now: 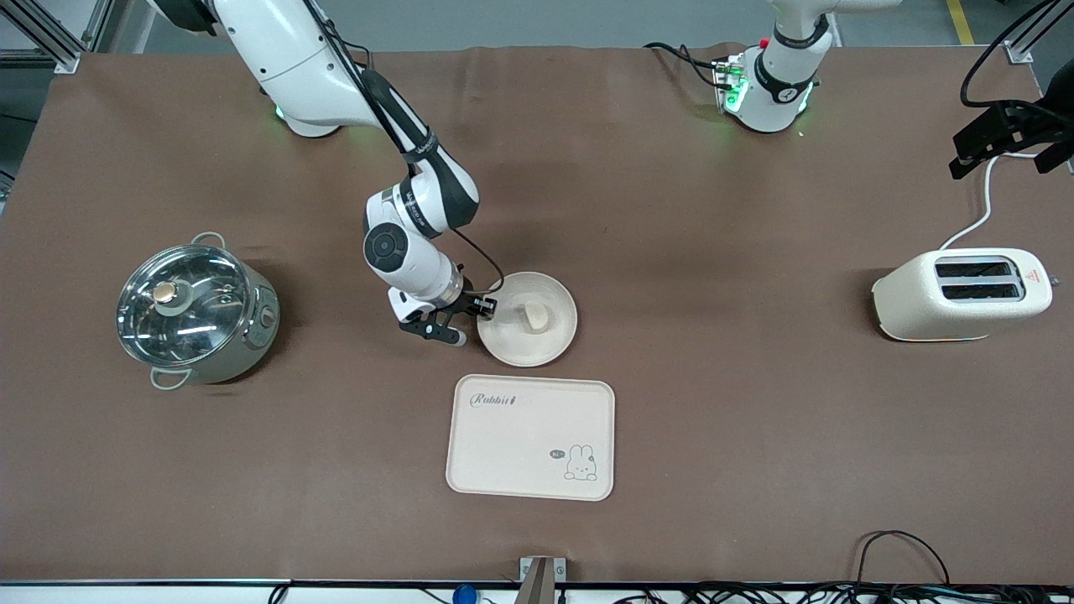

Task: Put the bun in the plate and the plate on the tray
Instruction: 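Raise the left arm away while the right gripper lowers to the plate, then pinch the plate rim with the right gripper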

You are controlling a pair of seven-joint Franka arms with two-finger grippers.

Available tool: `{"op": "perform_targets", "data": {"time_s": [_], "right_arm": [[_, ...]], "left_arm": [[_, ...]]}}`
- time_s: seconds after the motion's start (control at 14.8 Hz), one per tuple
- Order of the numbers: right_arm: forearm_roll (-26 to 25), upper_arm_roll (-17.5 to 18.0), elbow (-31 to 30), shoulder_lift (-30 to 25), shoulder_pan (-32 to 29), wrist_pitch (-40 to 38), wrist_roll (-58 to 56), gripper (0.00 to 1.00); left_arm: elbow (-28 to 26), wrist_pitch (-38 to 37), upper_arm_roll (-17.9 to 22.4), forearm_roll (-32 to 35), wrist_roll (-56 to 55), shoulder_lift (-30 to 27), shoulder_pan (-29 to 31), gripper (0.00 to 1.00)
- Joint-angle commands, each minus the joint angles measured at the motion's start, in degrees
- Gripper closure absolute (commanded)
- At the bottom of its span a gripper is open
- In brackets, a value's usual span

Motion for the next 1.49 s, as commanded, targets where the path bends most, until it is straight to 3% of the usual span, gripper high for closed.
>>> {"op": "perform_targets", "data": {"time_s": [0.0, 0.41, 0.74, 0.95, 1.42], "right_arm": [[0.98, 0.25, -0.03, -0.43, -0.28, -0.66, 0.48, 0.68], [0.98, 0.25, -0.03, -0.6, -0.28, -0.66, 2.22, 0.98], [0.98, 0.42, 1.28, -0.95, -1.59, -1.1, 4.7, 1.0], [1.06, 0.42, 4.88, -0.96, -3.87, -8.55, 4.61, 1.0], [2.29, 0.95, 4.54, -2.8, -3.88, -6.11, 4.44, 1.0]], "left_arm": [[-1.04, 0.37, -0.01, -1.59, 1.11, -0.69, 0.28, 0.0], [-1.39, 0.63, -0.19, -1.77, 1.11, 0.02, 0.01, 0.0], [-1.39, 0.72, -0.45, -1.77, 1.2, 0.01, -0.43, 0.0], [-1.04, 0.89, -0.63, -2.03, 1.2, 0.28, -1.48, 0.0], [0.11, 1.86, -2.21, -2.56, -0.12, 2.3, -1.66, 0.0]]}}
